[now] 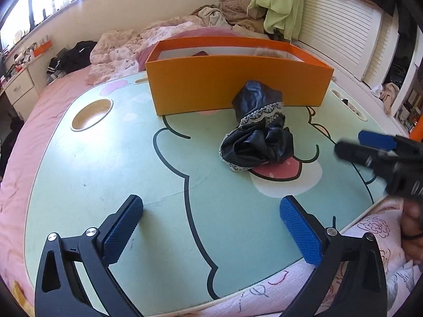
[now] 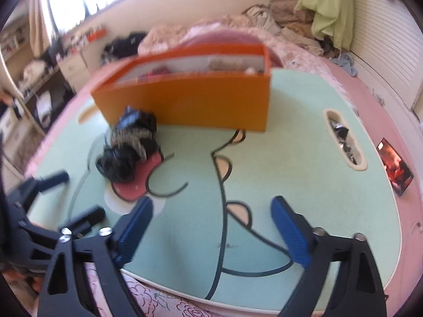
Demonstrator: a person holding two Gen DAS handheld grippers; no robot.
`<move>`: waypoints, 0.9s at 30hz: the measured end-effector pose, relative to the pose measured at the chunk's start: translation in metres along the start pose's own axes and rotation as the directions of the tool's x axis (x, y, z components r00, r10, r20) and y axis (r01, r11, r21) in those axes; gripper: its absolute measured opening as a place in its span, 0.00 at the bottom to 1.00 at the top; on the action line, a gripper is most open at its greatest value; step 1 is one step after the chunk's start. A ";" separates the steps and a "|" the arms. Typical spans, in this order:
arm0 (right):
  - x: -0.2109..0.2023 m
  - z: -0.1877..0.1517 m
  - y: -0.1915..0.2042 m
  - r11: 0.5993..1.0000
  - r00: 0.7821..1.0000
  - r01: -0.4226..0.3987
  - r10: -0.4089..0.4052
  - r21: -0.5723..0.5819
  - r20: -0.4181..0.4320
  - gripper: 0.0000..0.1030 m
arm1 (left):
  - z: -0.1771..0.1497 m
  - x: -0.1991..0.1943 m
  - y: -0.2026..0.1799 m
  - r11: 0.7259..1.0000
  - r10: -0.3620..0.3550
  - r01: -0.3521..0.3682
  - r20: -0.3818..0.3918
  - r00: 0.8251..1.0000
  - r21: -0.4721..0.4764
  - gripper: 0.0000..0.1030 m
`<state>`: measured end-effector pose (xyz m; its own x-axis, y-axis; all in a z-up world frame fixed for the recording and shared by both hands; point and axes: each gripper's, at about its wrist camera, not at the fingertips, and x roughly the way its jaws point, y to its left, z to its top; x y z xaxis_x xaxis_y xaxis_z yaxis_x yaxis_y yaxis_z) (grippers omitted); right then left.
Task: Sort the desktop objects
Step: 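Grasp the beige fur pompom and set it beside the pouch with the right tool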
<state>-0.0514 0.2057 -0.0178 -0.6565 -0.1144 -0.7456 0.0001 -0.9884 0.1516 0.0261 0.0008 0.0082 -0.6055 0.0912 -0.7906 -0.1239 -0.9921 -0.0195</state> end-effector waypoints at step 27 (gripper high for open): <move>0.111 0.169 0.020 0.986 0.971 0.093 -0.121 -0.141 -0.206 0.21 | -0.004 0.001 0.001 1.000 -0.010 0.010 0.008 1.000 0.002 1.00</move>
<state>-0.2516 0.1904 0.0116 -0.4824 -0.0116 -0.8759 0.0453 -0.9989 -0.0117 0.0281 0.0000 0.0050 -0.6107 0.1014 -0.7853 -0.1316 -0.9910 -0.0256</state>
